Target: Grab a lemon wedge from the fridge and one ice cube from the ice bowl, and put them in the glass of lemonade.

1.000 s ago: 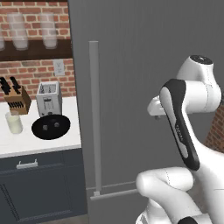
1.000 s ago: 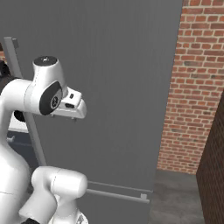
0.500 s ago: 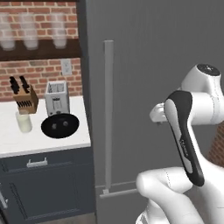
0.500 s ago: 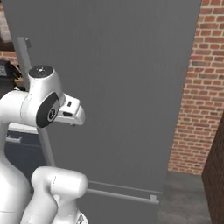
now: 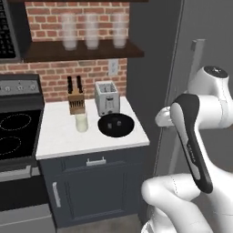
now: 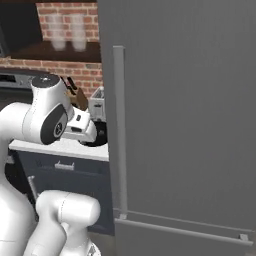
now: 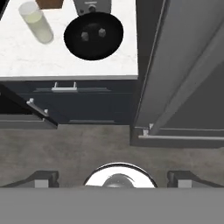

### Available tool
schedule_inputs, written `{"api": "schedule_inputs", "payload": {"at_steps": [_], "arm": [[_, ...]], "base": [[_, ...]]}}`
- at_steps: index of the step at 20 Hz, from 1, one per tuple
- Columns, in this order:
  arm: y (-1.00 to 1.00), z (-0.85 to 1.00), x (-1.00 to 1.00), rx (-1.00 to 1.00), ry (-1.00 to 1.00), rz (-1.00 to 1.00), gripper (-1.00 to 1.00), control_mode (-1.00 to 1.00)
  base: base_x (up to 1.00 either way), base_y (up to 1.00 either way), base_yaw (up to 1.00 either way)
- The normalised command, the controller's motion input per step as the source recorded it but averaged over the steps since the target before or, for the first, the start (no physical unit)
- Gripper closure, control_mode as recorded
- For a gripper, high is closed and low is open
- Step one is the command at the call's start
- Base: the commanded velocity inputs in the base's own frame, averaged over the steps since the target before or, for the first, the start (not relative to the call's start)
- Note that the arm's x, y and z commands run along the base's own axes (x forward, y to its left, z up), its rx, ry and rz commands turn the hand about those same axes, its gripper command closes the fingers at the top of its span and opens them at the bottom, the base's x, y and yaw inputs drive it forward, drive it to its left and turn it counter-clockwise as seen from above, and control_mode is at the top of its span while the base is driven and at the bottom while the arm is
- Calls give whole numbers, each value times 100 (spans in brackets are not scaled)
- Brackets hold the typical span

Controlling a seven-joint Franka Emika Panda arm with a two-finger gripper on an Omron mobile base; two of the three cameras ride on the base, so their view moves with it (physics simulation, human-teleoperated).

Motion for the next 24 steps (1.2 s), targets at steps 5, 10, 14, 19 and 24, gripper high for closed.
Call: {"api": "schedule_inputs", "payload": {"at_steps": [5, 10, 14, 19, 24], "arm": [[0, 0, 0, 0, 0, 0, -100, 100], [0, 0, 0, 0, 0, 0, -100, 100], [0, 0, 0, 0, 0, 0, -100, 100], [0, 0, 0, 0, 0, 0, -100, 100], [0, 0, 0, 0, 0, 0, -100, 100]], "base": [[31, 100, -9], [49, 77, -32], [60, 37, -35], [63, 16, -31], [64, 38, -32]]}}
